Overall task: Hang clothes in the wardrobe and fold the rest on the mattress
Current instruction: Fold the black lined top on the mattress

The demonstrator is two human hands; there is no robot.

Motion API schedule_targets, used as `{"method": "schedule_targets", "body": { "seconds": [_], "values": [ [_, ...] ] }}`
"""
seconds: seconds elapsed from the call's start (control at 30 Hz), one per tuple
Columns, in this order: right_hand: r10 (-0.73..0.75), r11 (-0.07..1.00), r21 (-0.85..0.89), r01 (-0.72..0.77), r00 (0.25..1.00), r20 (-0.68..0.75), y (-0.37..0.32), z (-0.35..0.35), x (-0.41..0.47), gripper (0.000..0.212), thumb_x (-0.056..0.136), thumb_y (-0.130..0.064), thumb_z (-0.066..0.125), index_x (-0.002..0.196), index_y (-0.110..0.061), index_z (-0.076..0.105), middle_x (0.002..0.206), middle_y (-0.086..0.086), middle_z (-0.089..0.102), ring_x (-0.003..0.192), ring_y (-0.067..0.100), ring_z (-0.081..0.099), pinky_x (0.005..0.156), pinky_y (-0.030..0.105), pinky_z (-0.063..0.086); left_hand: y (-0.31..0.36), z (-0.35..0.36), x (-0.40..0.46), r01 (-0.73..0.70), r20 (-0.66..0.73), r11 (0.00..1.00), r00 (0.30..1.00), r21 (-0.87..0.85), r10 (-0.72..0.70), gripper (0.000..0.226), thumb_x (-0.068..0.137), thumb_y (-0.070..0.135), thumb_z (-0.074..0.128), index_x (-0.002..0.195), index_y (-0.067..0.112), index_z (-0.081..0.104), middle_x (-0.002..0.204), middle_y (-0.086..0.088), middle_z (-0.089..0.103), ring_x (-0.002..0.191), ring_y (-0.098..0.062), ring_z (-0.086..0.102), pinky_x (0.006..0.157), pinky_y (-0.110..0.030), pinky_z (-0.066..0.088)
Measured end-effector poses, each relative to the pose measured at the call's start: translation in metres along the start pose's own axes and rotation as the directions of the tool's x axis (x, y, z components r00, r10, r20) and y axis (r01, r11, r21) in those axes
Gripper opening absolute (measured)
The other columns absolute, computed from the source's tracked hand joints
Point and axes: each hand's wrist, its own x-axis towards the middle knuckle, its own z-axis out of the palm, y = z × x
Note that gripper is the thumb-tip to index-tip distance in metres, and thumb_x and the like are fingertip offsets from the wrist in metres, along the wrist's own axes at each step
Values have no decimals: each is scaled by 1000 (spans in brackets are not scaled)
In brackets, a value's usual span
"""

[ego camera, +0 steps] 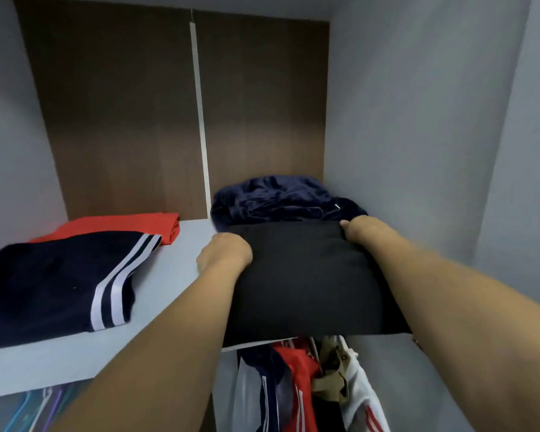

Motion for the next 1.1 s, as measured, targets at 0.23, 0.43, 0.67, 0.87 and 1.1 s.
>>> {"method": "schedule_targets", "body": {
  "seconds": [0.23, 0.43, 0.67, 0.87, 1.1],
  "values": [
    [-56, 998, -17, 57, 997, 58, 0, -2, 4, 53, 108, -26, 18, 158, -15, 3, 163, 14, 12, 149, 34, 17, 118, 43, 16, 7, 4, 10, 94, -25, 995, 995, -17, -95, 56, 92, 26, 51, 144, 9, 41, 143, -12, 51, 128, -33, 51, 103, -39, 39],
    [-66, 998, -22, 67, 996, 60, -1, -2, 14, 51, 109, -25, 17, 158, -17, 5, 164, 13, 10, 150, 33, 14, 119, 43, 13, 7, 6, 14, 118, 23, 991, 993, -60, -117, 58, 90, 27, 49, 145, 9, 41, 142, -11, 51, 127, -33, 51, 109, -41, 38],
    [-109, 991, -66, 114, 991, 75, -8, -8, 6, 51, 109, -29, 19, 157, -11, 13, 164, 13, 12, 150, 31, 15, 119, 41, 13, 7, 6, 23, 117, 77, 988, 991, -98, -110, 57, 89, 23, 47, 144, 6, 43, 141, -15, 50, 127, -36, 50, 111, -46, 37],
    [-33, 994, -108, 22, 995, -98, -16, -25, -31, 73, 97, -57, 38, 152, -10, 29, 156, 12, 26, 139, 38, 33, 112, 47, 31, 3, -1, 29, 103, 57, 994, 993, -46, -100, 52, 99, 21, 44, 147, 0, 40, 149, -18, 43, 135, -38, 42, 116, -44, 30],
    [-345, 939, 4, 345, 938, 27, 12, -10, -103, 59, 103, -53, 25, 152, -22, 37, 160, 3, 29, 147, 25, 27, 116, 36, 21, 4, -42, -58, -346, 63, 938, 936, -17, 346, 82, 83, 60, 53, 153, 28, 27, 160, -5, 18, 145, -32, 24, 109, -39, 27]
  ]
}}
